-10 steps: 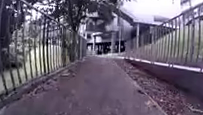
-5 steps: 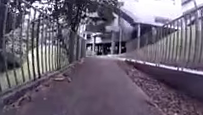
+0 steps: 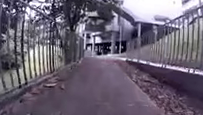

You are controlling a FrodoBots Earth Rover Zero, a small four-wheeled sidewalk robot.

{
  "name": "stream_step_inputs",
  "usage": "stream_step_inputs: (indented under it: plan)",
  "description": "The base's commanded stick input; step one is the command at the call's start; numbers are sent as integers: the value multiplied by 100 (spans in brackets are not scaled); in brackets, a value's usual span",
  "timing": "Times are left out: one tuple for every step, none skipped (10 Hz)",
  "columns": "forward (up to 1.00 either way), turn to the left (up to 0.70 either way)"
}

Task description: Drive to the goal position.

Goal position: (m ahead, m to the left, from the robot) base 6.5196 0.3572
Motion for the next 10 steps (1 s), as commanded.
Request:
stream_step_inputs:
  plan:
    - [70, 0]
    - [70, 0]
    - [70, 0]
    - [70, 0]
    - [70, 0]
    - [70, 0]
    - [70, 0]
    - [70, 0]
    - [70, 0]
    - [70, 0]
